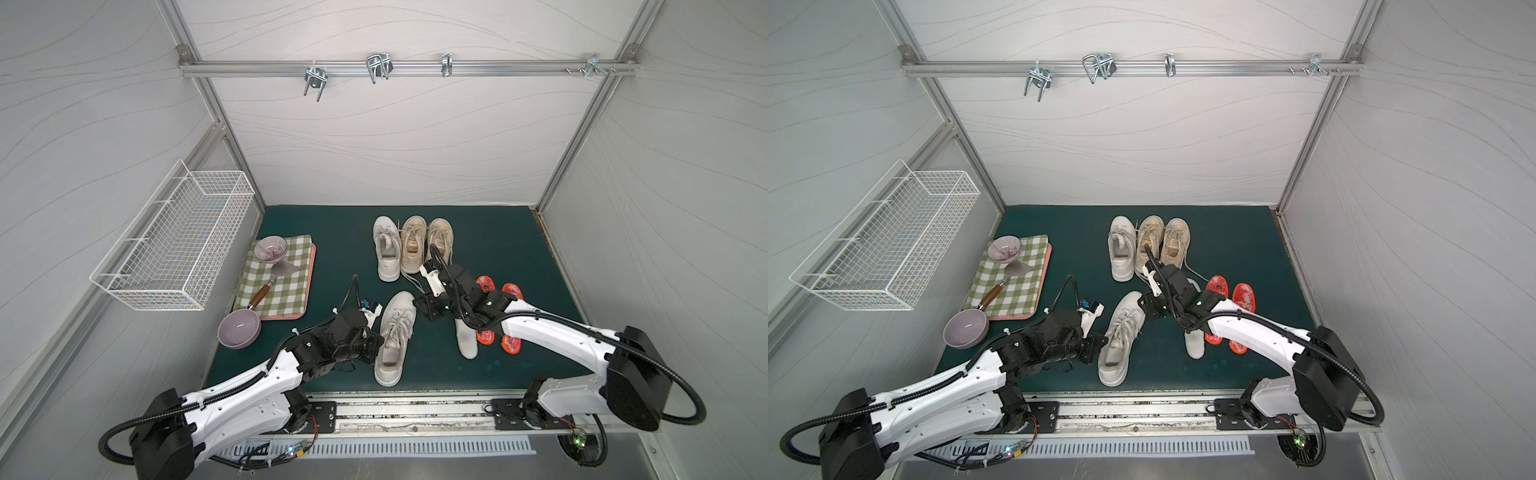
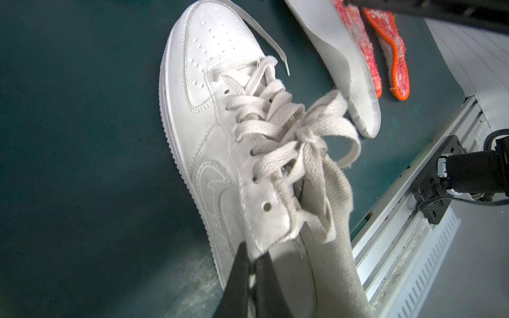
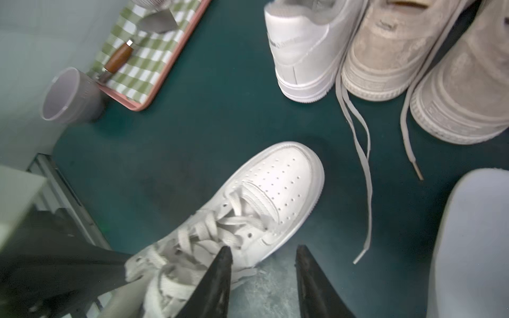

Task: Remove the insole from the shoe
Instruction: Untie the shoelace on the shoe.

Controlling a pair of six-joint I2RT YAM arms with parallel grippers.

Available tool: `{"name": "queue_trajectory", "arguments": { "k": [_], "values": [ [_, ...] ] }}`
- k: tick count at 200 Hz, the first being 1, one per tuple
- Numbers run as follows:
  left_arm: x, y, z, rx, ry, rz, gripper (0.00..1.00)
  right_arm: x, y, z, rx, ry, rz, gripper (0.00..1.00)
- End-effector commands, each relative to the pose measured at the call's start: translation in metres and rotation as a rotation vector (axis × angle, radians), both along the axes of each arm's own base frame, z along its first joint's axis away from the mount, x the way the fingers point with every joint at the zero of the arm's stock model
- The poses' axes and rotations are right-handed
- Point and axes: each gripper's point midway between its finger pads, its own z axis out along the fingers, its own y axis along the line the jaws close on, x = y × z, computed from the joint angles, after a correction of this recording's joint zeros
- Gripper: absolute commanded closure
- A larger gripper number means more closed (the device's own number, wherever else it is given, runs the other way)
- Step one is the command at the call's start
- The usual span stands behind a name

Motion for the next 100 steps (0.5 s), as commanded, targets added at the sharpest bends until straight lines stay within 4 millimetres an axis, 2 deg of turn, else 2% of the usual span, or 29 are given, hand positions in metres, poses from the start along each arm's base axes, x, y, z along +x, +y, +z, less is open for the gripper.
{"name": "queue_trajectory", "arguments": {
  "k": [1, 23, 51, 77, 100],
  "values": [
    [0.006, -0.012, 0.021, -0.058, -0.061, -0.035, 1.00, -0.019, 0.009, -0.017, -0.030, 0.045, 0.092, 0.54],
    [0.006, -0.013, 0.022, -0.061, -0.063, -0.036, 1.00, -0.036, 0.021, -0.019, -0.048, 0.012, 0.177, 0.49],
    [0.007, -0.014, 0.021, -0.056, -0.058, -0.041, 1.00, -0.055, 0.031, -0.013, -0.032, -0.020, 0.248, 0.48],
    [0.006, -0.014, 0.019, -0.054, -0.054, -0.043, 1.00, -0.061, 0.028, -0.019, -0.060, -0.030, 0.254, 0.47],
    [0.005, -0.017, 0.019, -0.065, -0.050, -0.057, 1.00, -0.059, 0.026, -0.029, -0.091, -0.024, 0.242, 0.51]
  ]
}}
